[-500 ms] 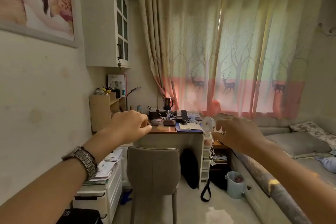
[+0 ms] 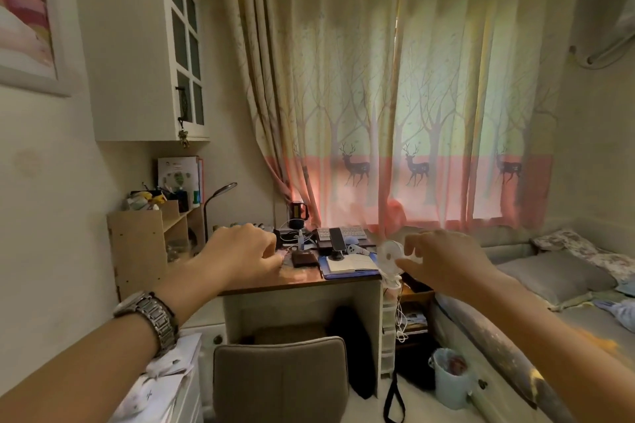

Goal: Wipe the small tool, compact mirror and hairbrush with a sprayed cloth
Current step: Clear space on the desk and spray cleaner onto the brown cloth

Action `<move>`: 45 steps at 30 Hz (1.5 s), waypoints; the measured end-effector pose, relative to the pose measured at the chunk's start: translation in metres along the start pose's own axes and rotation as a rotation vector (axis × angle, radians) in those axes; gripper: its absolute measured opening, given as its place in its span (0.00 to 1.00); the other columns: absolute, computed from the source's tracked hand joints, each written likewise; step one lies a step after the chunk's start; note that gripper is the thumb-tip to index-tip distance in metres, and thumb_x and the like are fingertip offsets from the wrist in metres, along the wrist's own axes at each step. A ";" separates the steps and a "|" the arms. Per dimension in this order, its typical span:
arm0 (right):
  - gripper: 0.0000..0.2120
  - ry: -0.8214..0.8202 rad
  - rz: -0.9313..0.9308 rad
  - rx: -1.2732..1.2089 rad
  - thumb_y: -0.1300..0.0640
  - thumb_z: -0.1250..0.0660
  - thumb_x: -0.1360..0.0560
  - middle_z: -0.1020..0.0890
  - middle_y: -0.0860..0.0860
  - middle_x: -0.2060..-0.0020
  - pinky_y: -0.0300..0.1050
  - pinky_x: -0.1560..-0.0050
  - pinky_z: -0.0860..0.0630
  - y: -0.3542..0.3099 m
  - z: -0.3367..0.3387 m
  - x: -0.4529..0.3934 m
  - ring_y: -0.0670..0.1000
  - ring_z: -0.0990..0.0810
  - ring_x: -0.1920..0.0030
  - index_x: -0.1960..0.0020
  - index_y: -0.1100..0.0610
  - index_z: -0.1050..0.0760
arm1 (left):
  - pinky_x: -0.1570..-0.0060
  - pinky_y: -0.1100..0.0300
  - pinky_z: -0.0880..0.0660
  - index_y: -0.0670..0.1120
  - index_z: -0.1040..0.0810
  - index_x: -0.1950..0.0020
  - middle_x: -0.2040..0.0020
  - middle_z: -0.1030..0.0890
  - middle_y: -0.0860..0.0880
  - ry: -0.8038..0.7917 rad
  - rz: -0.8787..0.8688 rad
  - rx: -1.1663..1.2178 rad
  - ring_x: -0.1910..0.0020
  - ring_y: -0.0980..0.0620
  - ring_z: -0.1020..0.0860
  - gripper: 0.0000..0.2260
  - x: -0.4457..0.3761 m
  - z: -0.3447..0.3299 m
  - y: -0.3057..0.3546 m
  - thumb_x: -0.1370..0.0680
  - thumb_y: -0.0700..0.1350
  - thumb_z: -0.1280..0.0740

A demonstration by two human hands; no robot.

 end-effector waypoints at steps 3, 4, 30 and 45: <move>0.15 -0.004 -0.041 0.004 0.40 0.40 0.24 0.18 0.45 0.52 0.36 0.55 0.28 0.001 -0.016 -0.035 0.43 0.24 0.58 0.45 0.48 0.25 | 0.61 0.59 0.27 0.51 0.24 0.50 0.55 0.21 0.52 0.028 -0.021 0.002 0.58 0.54 0.24 0.14 -0.040 -0.011 -0.023 0.22 0.59 0.42; 0.14 0.002 -0.044 0.014 0.40 0.40 0.24 0.19 0.44 0.52 0.36 0.56 0.29 0.002 -0.021 -0.043 0.43 0.24 0.58 0.46 0.48 0.25 | 0.61 0.59 0.28 0.50 0.24 0.50 0.55 0.21 0.52 0.035 -0.029 0.007 0.58 0.54 0.23 0.15 -0.052 -0.016 -0.029 0.22 0.59 0.42; 0.17 -0.036 -0.055 0.125 0.40 0.41 0.23 0.20 0.45 0.47 0.40 0.59 0.33 0.233 -0.119 -0.201 0.46 0.25 0.54 0.43 0.49 0.25 | 0.59 0.59 0.28 0.50 0.24 0.51 0.55 0.20 0.52 0.020 -0.109 0.072 0.59 0.54 0.23 0.18 -0.340 -0.123 0.103 0.22 0.62 0.44; 0.17 -0.040 0.037 0.038 0.39 0.41 0.24 0.20 0.45 0.47 0.40 0.57 0.35 0.323 -0.208 -0.287 0.46 0.25 0.55 0.45 0.49 0.24 | 0.64 0.60 0.31 0.50 0.24 0.47 0.56 0.19 0.51 -0.046 -0.053 0.019 0.59 0.53 0.23 0.24 -0.457 -0.188 0.146 0.25 0.67 0.46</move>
Point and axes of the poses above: each hand's wrist, its own x-axis away from the middle knuckle, its own z-axis out of the back of the hand, y = z × x, the point moved 6 cm from there along -x, towards the middle knuckle
